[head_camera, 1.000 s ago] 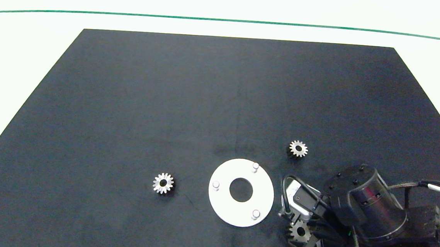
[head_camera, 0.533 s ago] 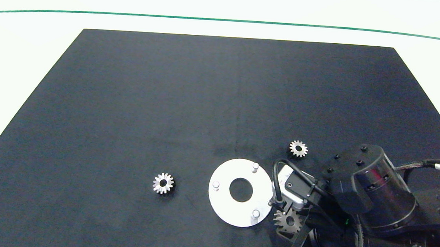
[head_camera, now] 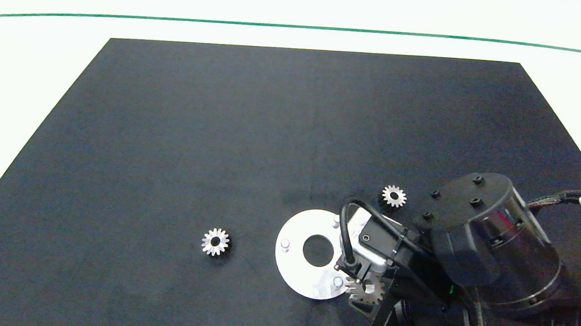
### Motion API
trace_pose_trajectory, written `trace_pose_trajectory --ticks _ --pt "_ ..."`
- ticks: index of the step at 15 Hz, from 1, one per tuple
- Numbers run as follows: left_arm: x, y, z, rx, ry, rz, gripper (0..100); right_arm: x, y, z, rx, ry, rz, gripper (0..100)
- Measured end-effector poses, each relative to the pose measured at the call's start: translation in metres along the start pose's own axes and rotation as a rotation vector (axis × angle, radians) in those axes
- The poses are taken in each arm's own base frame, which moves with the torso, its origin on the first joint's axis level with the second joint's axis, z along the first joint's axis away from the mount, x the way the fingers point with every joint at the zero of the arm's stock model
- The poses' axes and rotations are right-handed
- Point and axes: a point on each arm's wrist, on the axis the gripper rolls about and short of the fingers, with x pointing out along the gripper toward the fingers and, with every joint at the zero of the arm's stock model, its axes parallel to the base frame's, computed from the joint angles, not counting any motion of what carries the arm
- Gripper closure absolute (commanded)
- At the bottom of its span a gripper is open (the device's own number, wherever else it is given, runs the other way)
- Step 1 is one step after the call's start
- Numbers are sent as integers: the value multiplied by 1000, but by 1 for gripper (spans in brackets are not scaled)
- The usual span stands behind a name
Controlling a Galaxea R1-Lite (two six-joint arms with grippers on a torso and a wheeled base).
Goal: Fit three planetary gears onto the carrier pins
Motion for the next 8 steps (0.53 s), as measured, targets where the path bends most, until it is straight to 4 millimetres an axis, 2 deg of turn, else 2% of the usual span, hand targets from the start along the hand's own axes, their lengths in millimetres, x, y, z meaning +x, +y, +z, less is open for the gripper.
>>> trace_pose_trajectory --ticks 8 --pt "-1 0 0 0 -8 1 0 33 12 17 -28 47 0 72"
